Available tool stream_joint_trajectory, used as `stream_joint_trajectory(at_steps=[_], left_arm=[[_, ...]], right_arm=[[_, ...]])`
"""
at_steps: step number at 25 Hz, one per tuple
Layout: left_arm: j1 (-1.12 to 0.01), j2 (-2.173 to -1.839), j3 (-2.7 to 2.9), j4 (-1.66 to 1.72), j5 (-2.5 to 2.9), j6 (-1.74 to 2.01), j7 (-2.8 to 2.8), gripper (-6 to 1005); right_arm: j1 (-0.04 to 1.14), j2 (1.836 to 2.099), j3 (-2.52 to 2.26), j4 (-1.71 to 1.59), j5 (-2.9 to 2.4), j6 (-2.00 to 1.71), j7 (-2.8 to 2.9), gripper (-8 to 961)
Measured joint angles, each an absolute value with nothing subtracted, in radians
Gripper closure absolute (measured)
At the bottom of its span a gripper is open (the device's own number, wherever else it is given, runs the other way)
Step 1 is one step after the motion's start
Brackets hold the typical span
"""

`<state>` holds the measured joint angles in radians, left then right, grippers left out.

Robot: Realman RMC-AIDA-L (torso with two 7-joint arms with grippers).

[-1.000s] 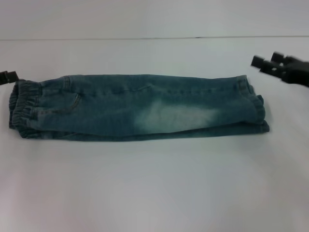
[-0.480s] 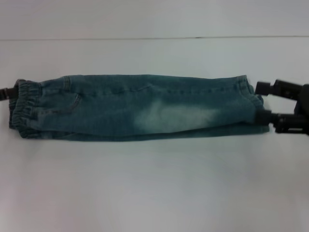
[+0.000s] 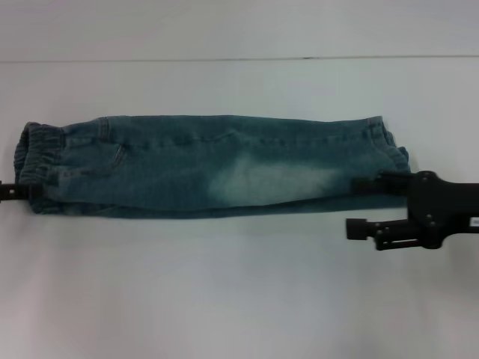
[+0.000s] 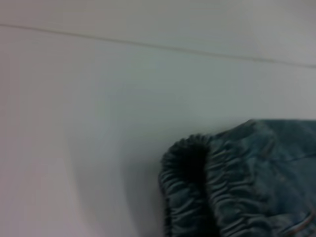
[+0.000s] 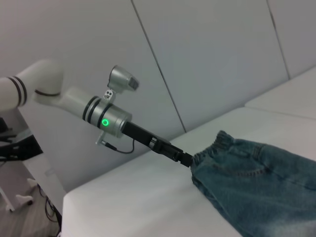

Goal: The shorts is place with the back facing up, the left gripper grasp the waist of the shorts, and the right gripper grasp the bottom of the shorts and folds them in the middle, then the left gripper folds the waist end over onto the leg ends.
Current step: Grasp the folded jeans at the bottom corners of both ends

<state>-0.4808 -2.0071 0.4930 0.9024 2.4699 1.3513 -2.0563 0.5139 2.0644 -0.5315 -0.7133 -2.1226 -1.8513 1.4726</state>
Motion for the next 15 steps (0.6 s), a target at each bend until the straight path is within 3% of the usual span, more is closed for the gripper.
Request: stream_joint_trajectory(at_steps=[15], left_arm=[[-0.503,-2.045,0.631,0.914,2.51,1.186,-2.056,51]], right_arm=[[0.534,2.076,-0.581,-0.66,-2.129,-1.753,1.474,6]])
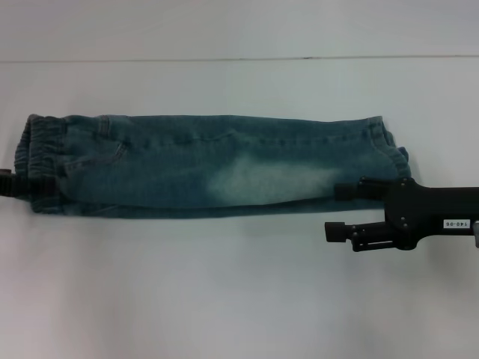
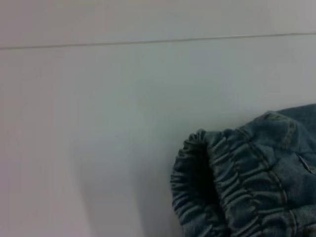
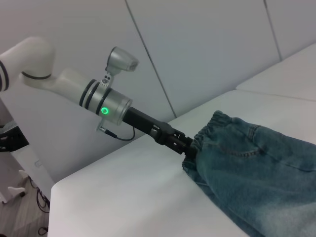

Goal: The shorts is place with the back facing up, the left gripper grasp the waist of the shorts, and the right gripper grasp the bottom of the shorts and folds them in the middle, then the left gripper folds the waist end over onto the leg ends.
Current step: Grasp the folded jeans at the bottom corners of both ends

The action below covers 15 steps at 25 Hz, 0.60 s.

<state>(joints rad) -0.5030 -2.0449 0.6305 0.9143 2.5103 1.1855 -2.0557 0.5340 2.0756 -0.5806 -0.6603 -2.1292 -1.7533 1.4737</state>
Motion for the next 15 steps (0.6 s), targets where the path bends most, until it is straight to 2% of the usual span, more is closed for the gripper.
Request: stream_joint_trajectory(at_steps=[10,15], left_arm=[[-0.509,-2.052,0.653,0.904,2.512,1.152,-2.059,52],[-0.507,-2.063,0.653,0.91,2.509,1.155,-2.038,108]], right_arm=[[0.539,2.077,-0.581,-0.644,-2.126,-1.731,1.468,6],[0.541,2.077,-0.581,-0.638,-2.125,-1.719,1.467,6]])
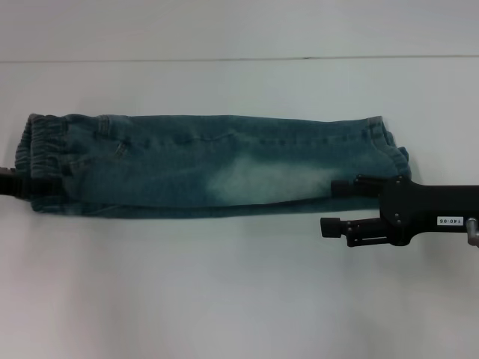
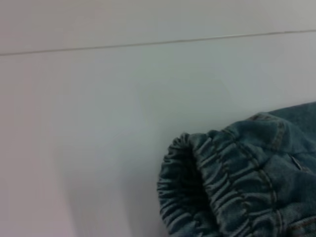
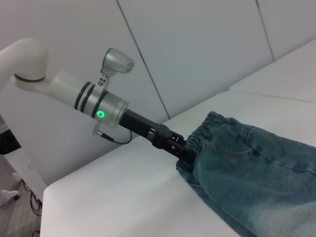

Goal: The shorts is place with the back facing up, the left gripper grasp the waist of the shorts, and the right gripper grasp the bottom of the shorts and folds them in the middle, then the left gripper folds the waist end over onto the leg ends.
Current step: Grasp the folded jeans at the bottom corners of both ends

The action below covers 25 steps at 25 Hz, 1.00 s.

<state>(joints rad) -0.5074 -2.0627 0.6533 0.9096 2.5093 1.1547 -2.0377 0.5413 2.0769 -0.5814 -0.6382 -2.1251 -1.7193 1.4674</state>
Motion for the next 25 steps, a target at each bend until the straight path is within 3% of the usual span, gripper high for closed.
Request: stream_joint_trajectory(at_steps=[16,19,25], left_arm=[[-0.49,-2.072,0.645,0.958,2.479,1.204,-2.002,508],[-0.489,-2.074,0.647,0.965,2.476,1.223,-1.998,754],[-0.489,-2.074,0.651,0.988,2.476,1.245,-1.997,878]], right_arm=[[0.547,2.08,-0.585,-0.633,-2.129,-1.686,1.466,5],[0.549,2.081,-0.592,-0.633,-2.129,-1.684,1.466,5],[0.553,2.083,-0.614,-0.623,-2.129,-1.671,1.466,5]])
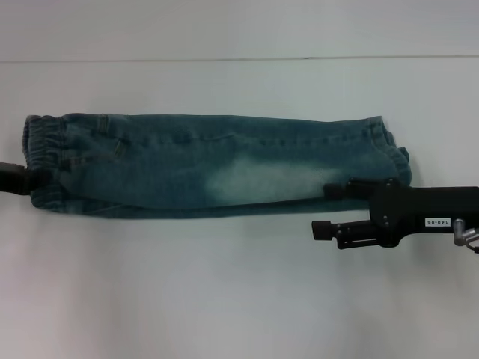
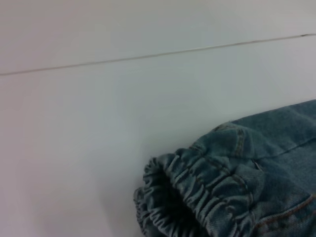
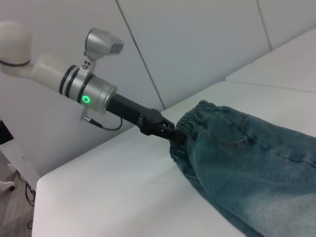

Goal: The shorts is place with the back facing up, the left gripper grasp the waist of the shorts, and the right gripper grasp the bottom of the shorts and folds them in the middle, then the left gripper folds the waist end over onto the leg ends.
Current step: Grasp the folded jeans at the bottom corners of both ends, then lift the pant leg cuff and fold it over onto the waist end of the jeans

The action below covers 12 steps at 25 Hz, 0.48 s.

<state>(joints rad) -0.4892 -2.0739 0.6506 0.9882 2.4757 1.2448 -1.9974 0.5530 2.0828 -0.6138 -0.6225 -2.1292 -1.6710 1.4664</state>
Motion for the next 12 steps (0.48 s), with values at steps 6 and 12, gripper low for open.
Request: stream_joint_trajectory(at_steps=[6,12], left_arm=[[-0.489,-2.074,0.652,0.992,2.476,1.256,-1.991,889],[-0.496,-2.075,0.652,1.03,2.476,1.305,-1.99,890]], right_arm=[[0.556,2.083,-0.62,-0.612,-2.129,-1.659,1.466,8],[0.568,2.083,-0.634,-0.601,-2.127,-1.651,1.489,124]])
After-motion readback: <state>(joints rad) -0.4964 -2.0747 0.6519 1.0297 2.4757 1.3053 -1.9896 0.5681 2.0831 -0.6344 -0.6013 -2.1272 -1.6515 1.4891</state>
